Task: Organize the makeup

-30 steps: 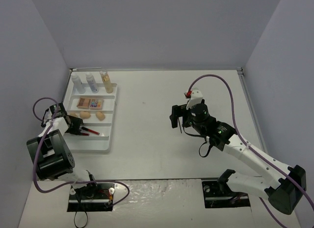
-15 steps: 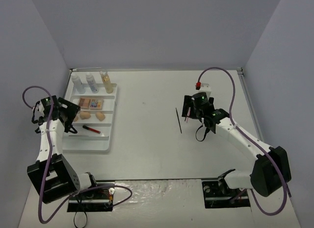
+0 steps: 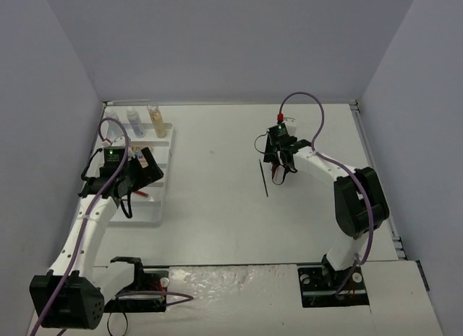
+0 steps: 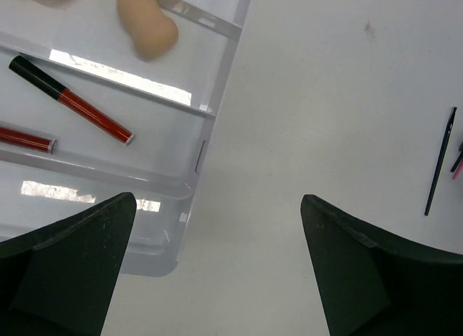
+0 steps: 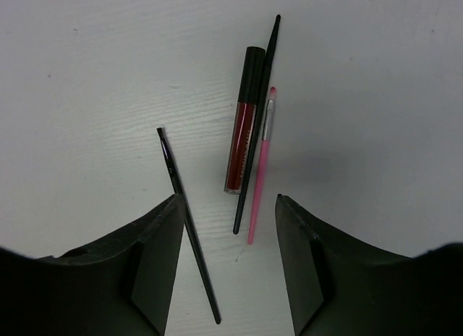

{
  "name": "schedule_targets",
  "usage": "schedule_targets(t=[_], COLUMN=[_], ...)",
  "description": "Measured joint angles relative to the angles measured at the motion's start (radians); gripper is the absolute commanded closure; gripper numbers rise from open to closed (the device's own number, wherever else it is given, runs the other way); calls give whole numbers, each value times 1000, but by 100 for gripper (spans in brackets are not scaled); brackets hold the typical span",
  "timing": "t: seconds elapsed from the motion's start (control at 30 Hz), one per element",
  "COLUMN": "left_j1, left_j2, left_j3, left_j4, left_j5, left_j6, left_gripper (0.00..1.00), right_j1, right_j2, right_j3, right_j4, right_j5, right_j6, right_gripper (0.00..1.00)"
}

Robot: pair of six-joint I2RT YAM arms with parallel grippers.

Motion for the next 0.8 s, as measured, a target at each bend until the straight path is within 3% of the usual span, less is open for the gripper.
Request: schedule_targets(t=[0.3,0.67,0.77,0.8], left_j1=[-70,-75,-75,-75], left_j2=[-164,-163,-160,-157], left_j3=[-106,-106,-106,-106], left_j4=[21,32,38,41], left_j5=[6,-2,-1,-1], left_j6=[53,71,75,75], left_gripper=[3,3,3,3], right_j1=[-9,-10,-10,-10], right_j2=[174,245,253,256], right_j3=[78,108,115,118], right_j4=[8,16,21,22], right_j5=[-4,6,8,9], right_j6=[39,61,60,60], right_gripper=[69,80,88,96])
